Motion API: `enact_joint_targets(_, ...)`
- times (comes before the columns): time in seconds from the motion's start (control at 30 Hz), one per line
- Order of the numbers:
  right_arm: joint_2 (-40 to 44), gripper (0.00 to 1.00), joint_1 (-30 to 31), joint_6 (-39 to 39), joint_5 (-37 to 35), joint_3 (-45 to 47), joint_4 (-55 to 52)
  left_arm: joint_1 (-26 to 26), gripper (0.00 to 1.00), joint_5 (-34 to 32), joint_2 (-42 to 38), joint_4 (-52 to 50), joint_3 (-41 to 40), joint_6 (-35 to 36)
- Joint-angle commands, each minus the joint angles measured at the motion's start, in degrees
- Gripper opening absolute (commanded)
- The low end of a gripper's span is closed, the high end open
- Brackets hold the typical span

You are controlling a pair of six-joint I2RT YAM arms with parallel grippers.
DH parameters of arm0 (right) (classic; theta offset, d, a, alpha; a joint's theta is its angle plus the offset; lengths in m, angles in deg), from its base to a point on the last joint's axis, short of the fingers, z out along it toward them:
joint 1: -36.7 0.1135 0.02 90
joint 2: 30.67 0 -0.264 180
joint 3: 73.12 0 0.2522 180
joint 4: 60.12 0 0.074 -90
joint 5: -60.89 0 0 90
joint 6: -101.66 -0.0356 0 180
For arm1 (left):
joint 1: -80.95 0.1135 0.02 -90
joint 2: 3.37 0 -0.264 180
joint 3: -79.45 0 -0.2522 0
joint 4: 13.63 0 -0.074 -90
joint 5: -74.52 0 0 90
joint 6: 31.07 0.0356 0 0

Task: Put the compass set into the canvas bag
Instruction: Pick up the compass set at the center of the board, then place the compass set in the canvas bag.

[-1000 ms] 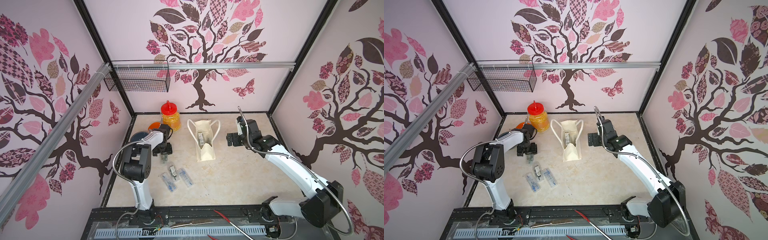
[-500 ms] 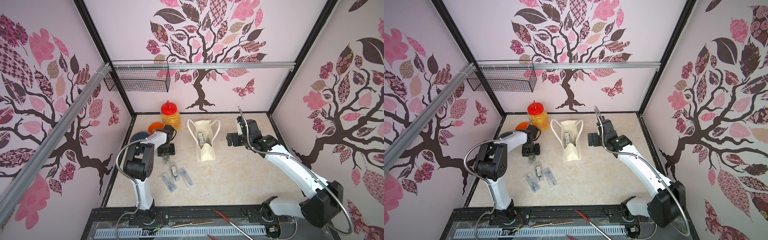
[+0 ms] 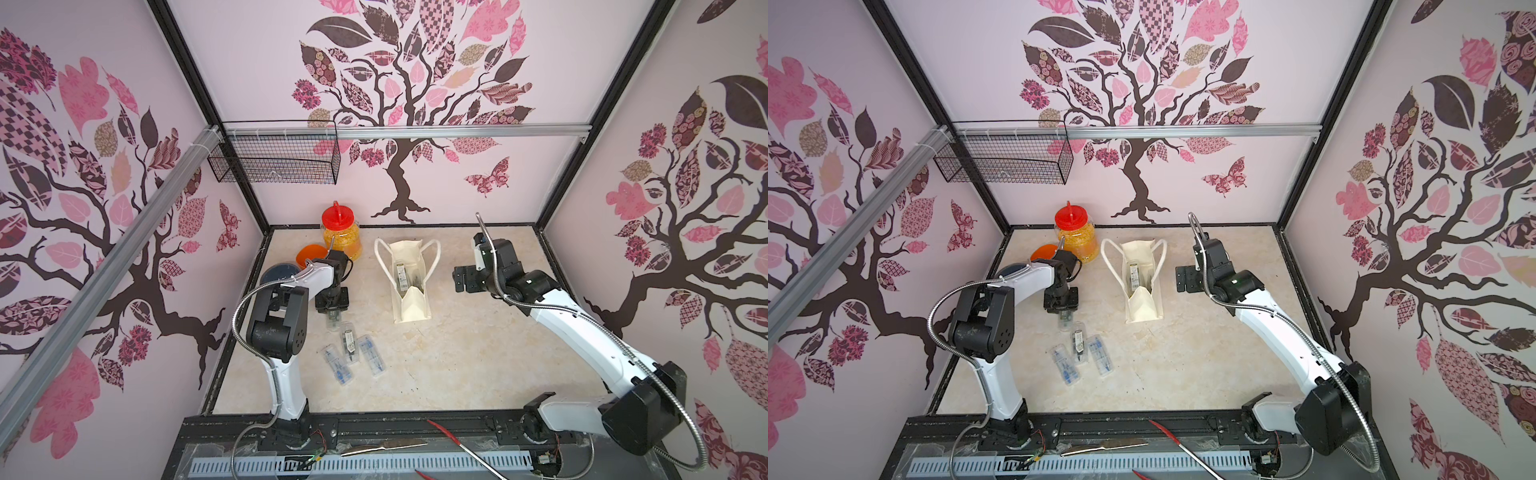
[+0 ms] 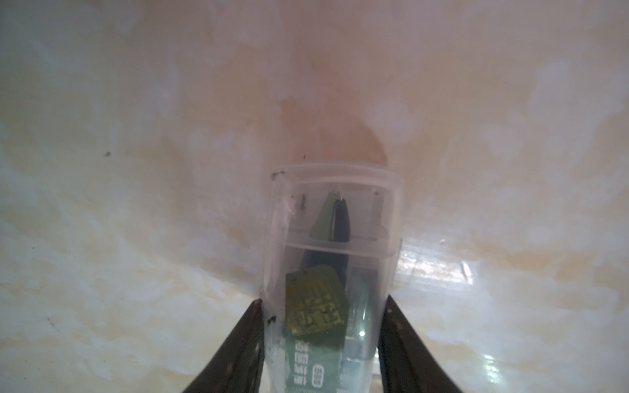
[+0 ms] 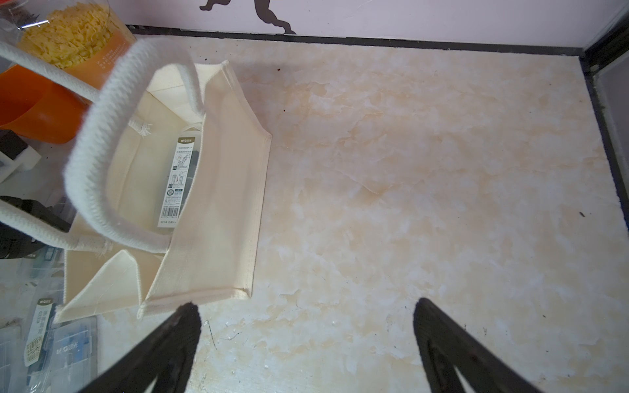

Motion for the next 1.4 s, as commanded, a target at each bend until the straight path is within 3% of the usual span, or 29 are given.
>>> enact_joint_targets(0.0, 2.45, 1.0, -0.17, 0.06, -0.81, 0.01, 0.84, 0.04, 0.46, -1.15, -1.94, -2.13, 2.4, 0.17)
enact_joint_targets(0.43, 3.42, 1.0, -0.17, 0.36, -1.72, -0.97, 1.02, -0.56, 0.45, 1.36, -10.68, -7.18, 7.26, 0.34)
enact_joint_targets(0.83, 3.68, 1.0, -0.14, 0.14, -1.55, -1.1, 0.75, -4.22, 0.45, 9.78, -13.66, -11.99, 28.05, -5.28)
enact_joint_targets(1.03, 4.16, 1.0, -0.2, 0.11, -1.73, -0.64, 0.77, -4.79, 0.44, 12.02, -15.36, -10.83, 34.53, -7.98)
enact_joint_targets(1.37, 4.45, 1.0, -0.2, 0.07, -1.77, -0.83, 0.52, -12.45, 0.45, 11.89, -9.56, -13.95, 48.17, -7.66)
